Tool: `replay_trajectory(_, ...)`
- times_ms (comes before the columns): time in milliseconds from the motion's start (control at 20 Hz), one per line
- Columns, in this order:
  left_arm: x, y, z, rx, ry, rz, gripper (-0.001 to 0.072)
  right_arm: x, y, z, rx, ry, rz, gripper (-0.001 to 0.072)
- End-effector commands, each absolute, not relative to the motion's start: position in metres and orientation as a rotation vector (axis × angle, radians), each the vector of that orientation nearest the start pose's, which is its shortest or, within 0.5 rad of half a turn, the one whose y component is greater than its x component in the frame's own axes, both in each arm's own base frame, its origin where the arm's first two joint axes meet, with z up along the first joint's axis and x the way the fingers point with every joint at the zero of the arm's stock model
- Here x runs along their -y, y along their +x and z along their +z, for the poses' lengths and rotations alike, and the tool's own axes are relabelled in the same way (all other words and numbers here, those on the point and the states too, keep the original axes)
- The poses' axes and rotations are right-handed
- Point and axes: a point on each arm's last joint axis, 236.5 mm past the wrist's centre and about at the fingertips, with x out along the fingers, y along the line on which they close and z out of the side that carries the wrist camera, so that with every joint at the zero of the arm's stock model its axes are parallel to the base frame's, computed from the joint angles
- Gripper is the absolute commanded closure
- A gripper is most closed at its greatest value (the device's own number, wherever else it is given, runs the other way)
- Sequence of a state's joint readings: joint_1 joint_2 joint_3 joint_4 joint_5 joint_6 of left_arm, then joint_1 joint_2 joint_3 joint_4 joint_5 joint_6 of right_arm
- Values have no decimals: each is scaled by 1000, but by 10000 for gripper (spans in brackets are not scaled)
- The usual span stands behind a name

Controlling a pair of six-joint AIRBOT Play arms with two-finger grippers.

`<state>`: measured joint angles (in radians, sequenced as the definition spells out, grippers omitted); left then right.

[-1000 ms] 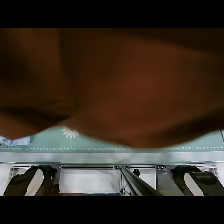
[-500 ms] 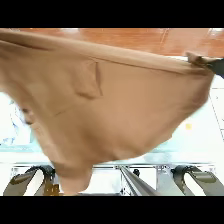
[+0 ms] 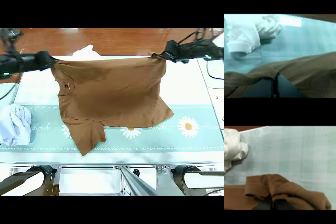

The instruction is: Fold the shirts.

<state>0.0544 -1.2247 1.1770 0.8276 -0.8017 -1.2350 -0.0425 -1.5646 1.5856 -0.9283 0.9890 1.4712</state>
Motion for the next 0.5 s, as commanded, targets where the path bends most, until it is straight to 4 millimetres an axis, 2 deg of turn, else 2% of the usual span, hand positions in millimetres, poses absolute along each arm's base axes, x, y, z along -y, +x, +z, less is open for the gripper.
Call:
replay_trajectory(0, 110, 484, 74, -794, -478, -351, 630, -106, 566, 67, -943, 674, 336, 577)
replay_trajectory(50, 109, 486, 72, -800, -477, -350, 369, -103, 568, 68, -943, 695, 339, 269)
replay_trajectory(100, 102, 486, 72, -801, -480, -338, 15, -94, 567, 72, -945, 697, 340, 78)
replay_trajectory(200, 76, 473, 68, -875, -462, -322, 3, -63, 548, 80, -1008, 676, 350, 84)
replay_trajectory(250, 59, 461, 62, -945, -488, -299, 4, -40, 529, 79, -1066, 654, 342, 84)
replay_trajectory(350, 24, 422, 37, -1117, -552, -253, 5, 21, 478, 59, -1251, 539, 223, 85)
replay_trajectory(450, 6, 371, 1, -1296, -661, -230, 5, 88, 415, 40, -1441, 431, 13, 85)
